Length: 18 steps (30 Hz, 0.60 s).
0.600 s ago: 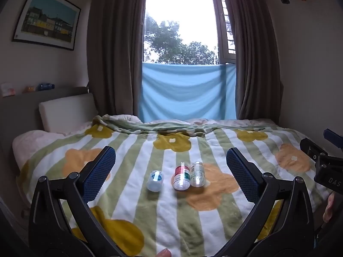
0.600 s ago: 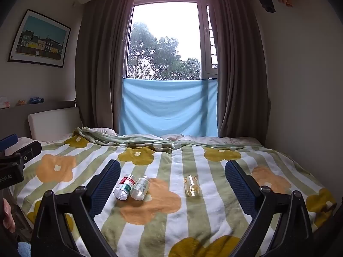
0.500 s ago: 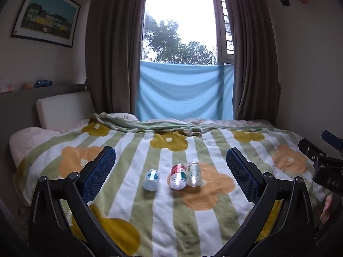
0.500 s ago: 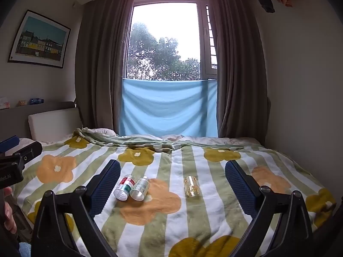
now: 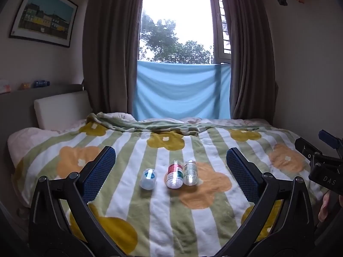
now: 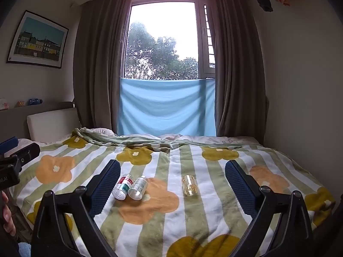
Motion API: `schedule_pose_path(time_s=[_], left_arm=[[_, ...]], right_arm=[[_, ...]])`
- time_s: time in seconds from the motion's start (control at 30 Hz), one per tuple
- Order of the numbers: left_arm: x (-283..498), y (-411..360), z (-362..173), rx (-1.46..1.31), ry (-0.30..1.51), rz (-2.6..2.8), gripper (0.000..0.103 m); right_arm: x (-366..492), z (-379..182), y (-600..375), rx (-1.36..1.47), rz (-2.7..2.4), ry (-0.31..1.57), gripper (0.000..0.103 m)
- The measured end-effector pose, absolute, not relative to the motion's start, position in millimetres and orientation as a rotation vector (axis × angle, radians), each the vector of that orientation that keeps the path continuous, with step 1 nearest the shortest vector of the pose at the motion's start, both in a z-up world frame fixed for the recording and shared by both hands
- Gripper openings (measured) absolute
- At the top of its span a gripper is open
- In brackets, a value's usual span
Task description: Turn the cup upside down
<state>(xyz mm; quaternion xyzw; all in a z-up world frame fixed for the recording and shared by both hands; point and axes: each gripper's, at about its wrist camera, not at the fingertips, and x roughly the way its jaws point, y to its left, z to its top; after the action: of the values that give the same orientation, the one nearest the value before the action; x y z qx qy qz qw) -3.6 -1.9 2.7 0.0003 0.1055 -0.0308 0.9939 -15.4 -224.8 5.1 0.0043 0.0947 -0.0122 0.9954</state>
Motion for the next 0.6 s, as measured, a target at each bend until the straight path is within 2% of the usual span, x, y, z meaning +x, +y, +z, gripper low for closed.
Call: schedule_pose_path(time_s=[0.6], left_arm=[[-7.1,-6.1,3.2,0.013,0.192,-0.065,0.103]], right_arm=[[-10.8,-1.0,-229.9,0.017,-0.029,0.199,0.098]])
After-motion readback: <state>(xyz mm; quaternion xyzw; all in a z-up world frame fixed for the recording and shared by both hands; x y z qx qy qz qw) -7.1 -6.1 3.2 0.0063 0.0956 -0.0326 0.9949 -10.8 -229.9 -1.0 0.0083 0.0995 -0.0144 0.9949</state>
